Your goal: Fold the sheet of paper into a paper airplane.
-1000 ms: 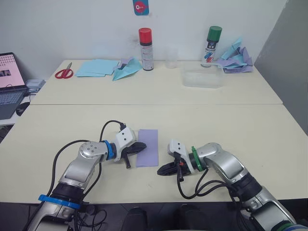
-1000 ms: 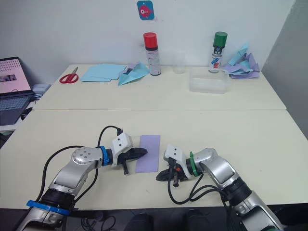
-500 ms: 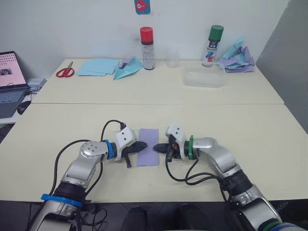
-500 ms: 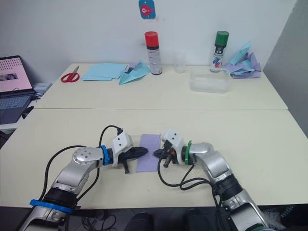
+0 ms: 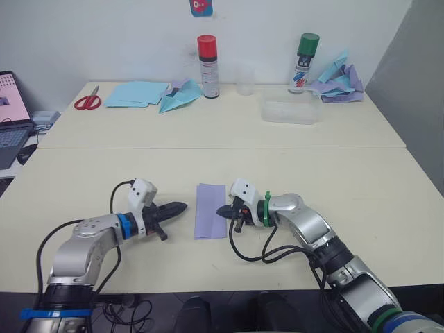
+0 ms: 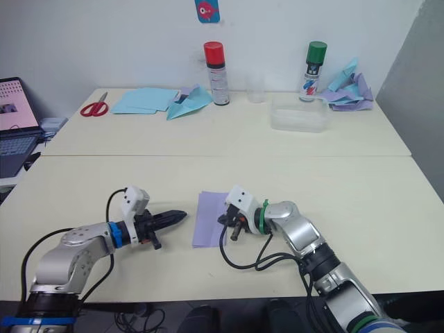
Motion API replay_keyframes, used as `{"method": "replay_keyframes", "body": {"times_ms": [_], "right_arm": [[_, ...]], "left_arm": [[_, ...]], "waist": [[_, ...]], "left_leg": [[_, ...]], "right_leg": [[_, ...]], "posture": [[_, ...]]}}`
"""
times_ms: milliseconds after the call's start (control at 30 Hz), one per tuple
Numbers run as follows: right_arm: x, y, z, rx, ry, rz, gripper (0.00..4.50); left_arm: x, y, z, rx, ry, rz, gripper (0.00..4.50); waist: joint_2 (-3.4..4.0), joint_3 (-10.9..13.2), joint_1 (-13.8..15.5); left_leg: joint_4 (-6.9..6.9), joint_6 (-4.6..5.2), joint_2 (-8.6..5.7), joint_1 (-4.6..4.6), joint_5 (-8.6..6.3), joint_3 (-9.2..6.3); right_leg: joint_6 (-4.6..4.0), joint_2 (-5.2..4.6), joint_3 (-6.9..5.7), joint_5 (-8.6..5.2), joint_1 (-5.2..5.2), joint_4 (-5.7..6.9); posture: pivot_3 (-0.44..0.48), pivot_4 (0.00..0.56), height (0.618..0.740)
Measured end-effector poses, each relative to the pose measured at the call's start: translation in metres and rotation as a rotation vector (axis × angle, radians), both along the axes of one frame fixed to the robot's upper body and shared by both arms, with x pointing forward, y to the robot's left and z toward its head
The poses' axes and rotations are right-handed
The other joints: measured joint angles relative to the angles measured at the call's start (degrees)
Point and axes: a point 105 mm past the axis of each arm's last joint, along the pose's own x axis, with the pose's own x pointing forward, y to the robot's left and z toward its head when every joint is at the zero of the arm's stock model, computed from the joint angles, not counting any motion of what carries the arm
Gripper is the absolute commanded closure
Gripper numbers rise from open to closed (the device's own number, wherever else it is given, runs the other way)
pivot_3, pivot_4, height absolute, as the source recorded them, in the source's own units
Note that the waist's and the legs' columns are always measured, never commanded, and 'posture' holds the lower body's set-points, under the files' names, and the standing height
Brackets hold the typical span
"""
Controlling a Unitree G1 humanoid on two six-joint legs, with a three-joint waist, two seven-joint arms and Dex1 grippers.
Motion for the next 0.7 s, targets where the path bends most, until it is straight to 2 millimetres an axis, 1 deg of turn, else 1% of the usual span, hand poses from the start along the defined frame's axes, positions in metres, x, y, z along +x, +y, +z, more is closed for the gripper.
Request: {"method": "replay_keyframes", "body": {"times_ms": [100, 300, 367, 567, 667, 700], "right_arm": [[0.000, 0.002, 0.000, 0.005, 0.004, 0.002, 4.47], [0.000, 0.002, 0.000, 0.005, 0.007, 0.005, 4.47], [0.000, 0.001, 0.000, 0.008, 0.015, -0.001, 4.47], [0.000, 0.000, 0.002, 0.032, 0.094, -0.046, 4.47], [-0.001, -0.003, 0.005, 0.069, 0.190, -0.092, 3.94], [-0.001, -0.007, 0.008, 0.082, 0.237, -0.117, 3.62]], "left_arm": [[0.001, -0.015, -0.010, 0.009, 0.011, -0.020, 4.50], [0.006, -0.019, -0.009, 0.048, -0.015, -0.041, 4.50], [0.007, -0.021, -0.007, 0.037, -0.016, -0.054, 4.50], [0.015, -0.032, 0.010, 0.009, -0.064, -0.097, 4.50], [0.016, -0.039, 0.008, 0.009, -0.065, -0.107, 4.50], [0.015, -0.042, 0.007, 0.014, -0.064, -0.115, 4.50]], "waist": [[-0.02, 0.0, 0.1], [-0.01, 0.0, 0.2], [-0.01, 0.0, 0.2], [-0.02, 0.0, 0.2], [-0.01, 0.0, 0.3], [-0.02, 0.1, 0.3]], "left_leg": [[0.01, 0.00, 0.00, 0.00, 0.00, 0.04], [-0.04, 0.00, 0.01, 0.00, 0.00, 0.02], [-0.02, 0.00, 0.00, -0.02, 0.00, 0.02], [-0.02, 0.00, -0.02, -0.04, 0.00, 0.06], [-0.03, 0.00, -0.02, -0.11, 0.00, 0.05], [-0.02, 0.00, -0.02, -0.15, 0.00, 0.04]], "right_leg": [[0.02, 0.00, 0.02, 0.02, -0.01, 0.00], [-0.04, 0.04, 0.00, -0.01, -0.03, 0.01], [-0.03, 0.04, 0.00, 0.00, -0.03, 0.01], [-0.02, 0.03, 0.03, 0.00, -0.03, 0.00], [-0.02, 0.03, 0.03, 0.00, -0.06, -0.03], [-0.02, 0.02, 0.03, 0.00, -0.08, -0.04]], "posture": [[0.000, 0.150, 0.740], [0.000, 0.150, 0.740], [0.000, 0.150, 0.740], [0.000, 0.150, 0.740], [0.000, 0.150, 0.740], [0.000, 0.150, 0.740]]}}
